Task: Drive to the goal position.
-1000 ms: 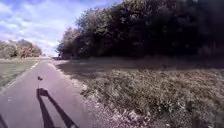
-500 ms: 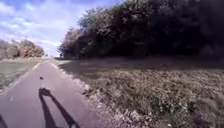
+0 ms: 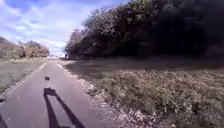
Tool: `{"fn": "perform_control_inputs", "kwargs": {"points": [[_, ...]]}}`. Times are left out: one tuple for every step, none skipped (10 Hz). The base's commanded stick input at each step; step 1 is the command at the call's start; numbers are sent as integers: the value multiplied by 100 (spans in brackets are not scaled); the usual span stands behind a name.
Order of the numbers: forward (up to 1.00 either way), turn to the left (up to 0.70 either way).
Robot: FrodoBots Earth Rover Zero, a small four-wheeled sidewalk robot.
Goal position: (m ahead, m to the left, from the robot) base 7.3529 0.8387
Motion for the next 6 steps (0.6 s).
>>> {"fn": "perform_control_inputs", "kwargs": {"points": [[0, 70], [0, 70], [0, 70], [0, 70], [0, 70], [0, 70]]}}
